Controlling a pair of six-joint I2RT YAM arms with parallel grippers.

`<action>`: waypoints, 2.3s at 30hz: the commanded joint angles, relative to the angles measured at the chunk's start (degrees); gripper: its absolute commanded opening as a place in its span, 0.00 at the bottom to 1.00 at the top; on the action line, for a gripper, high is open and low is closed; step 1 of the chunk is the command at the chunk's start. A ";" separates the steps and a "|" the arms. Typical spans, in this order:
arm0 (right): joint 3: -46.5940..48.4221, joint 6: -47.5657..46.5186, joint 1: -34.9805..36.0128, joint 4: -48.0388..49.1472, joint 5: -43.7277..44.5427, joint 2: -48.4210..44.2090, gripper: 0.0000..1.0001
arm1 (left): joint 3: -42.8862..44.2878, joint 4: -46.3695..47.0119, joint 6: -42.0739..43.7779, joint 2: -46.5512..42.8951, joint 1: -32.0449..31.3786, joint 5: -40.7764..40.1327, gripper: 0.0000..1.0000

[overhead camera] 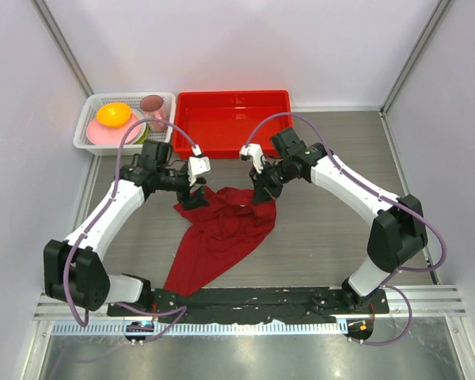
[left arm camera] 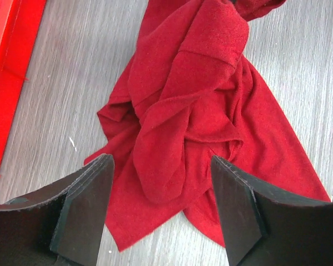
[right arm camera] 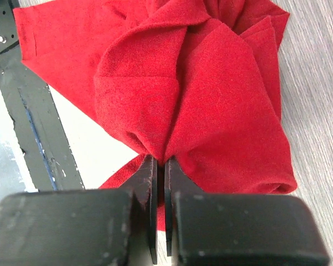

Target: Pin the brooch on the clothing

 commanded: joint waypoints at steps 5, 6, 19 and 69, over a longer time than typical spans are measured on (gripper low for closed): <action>2.95 -2.56 -0.34 -1.87 -4.57 -5.07 0.01 | -3.30 10.13 6.37 1.12 -5.15 -2.28 0.75; 3.21 -2.83 -0.34 -2.13 -4.66 -5.16 0.01 | -3.39 11.62 6.46 1.21 -5.95 -2.81 0.75; 9.36 -7.49 -0.52 -9.16 -2.99 -5.34 0.01 | -0.76 17.96 2.25 -1.08 -16.06 -7.82 0.37; -2.68 -31.57 -6.49 -12.31 5.45 -13.29 0.77 | 14.17 -10.52 -13.43 6.71 -13.70 -6.94 0.65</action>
